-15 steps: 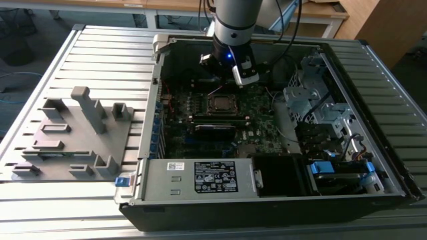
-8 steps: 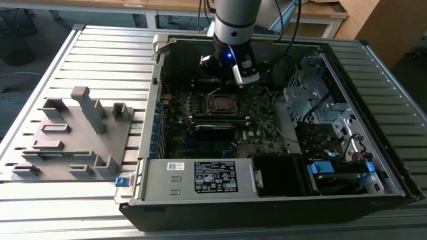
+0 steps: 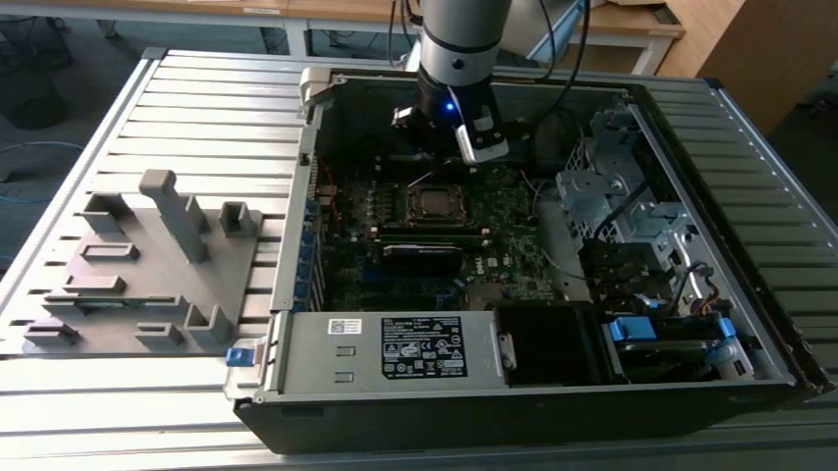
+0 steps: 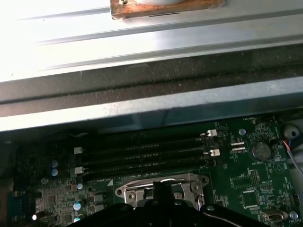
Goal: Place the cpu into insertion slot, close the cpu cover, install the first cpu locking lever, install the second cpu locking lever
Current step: 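Install the first cpu locking lever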
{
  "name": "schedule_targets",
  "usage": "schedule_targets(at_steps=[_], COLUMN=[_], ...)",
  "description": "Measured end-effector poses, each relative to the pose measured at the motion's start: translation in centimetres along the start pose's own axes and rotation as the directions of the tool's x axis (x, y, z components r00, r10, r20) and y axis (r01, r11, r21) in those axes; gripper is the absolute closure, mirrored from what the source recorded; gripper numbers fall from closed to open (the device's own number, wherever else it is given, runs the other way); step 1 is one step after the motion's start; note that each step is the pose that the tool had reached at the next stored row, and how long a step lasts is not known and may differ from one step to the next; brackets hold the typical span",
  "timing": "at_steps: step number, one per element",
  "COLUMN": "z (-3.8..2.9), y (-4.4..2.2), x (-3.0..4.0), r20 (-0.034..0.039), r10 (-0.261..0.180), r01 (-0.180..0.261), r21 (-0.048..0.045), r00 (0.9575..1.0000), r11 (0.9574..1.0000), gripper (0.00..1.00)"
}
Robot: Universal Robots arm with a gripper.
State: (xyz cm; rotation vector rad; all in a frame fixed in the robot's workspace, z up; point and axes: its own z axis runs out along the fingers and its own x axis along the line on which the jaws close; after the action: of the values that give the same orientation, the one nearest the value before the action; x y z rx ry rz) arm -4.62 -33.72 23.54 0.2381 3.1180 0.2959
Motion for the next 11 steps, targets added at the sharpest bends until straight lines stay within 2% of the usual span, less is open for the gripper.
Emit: schedule_targets(at_steps=[5,11], z=[0.14,0.32], y=[0.07,0.11], x=[0.02,0.02], r20=[-0.001,-0.0011], r10=[0.0,0.0], r01=[0.0,0.0], r21=[-0.0064,-0.0079], r00=[1.0,1.0], r11=[1.0,1.0], gripper=[0.9,0.9])
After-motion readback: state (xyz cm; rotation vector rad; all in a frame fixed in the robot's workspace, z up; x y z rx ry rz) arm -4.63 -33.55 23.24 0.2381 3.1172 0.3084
